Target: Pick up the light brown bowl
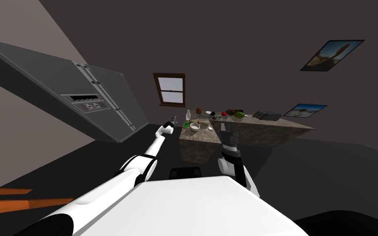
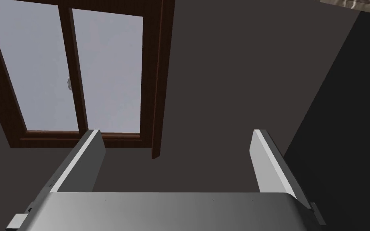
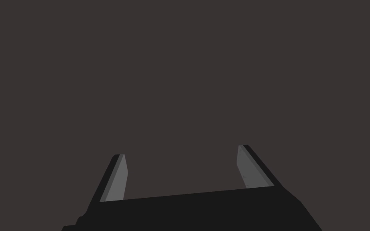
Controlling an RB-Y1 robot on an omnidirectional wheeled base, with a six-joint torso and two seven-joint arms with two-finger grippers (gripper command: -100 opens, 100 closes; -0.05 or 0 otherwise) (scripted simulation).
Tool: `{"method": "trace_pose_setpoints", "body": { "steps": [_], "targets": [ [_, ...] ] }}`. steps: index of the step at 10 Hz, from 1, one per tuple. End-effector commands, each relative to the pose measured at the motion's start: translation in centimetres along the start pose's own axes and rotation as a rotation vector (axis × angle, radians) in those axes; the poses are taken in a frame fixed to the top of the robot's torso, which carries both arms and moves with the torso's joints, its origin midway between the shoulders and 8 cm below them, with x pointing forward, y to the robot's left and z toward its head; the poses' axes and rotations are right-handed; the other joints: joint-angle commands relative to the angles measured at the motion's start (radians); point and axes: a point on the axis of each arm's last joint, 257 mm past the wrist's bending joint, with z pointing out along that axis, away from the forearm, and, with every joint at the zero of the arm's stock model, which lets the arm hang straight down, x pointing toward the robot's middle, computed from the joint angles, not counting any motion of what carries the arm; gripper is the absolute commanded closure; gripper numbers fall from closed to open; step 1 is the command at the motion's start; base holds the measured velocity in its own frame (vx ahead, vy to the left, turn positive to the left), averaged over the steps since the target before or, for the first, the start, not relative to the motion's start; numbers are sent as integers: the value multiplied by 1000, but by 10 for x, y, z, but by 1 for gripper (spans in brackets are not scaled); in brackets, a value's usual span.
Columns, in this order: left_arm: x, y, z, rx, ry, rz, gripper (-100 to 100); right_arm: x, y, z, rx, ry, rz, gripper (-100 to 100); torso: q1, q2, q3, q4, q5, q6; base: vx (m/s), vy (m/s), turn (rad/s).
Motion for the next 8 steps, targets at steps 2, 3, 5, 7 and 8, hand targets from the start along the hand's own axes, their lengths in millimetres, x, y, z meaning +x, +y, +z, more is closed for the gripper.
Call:
{"method": "trace_pose_setpoints", "body": {
  "steps": [2, 3, 5, 7, 8],
  "targets": [
    [1, 8, 11, -78, -14, 1, -100, 0, 0, 0, 0, 0, 0, 0, 0, 0, 0, 0, 0, 0, -7, -10, 1],
    [1, 8, 16, -106, -20, -1, -100, 0, 0, 0, 0, 0, 0, 0, -1, 0, 0, 0, 0, 0, -12, -18, -9],
    [1, 12, 23, -165, -33, 1, -100, 0, 0, 0, 0, 0, 0, 0, -1, 0, 0, 0, 0, 0, -10, -26, -11],
    [-1, 22, 25, -214, -44, 4, -100, 0, 0, 0, 0, 0, 0, 0, -2, 0, 0, 0, 0, 0, -4, -20, -4],
    [0, 19, 28, -249, -52, 6, -100, 0, 0, 0, 0, 0, 0, 0, -1, 0, 0, 0, 0, 0, -11, -32, -25]
  ]
}}
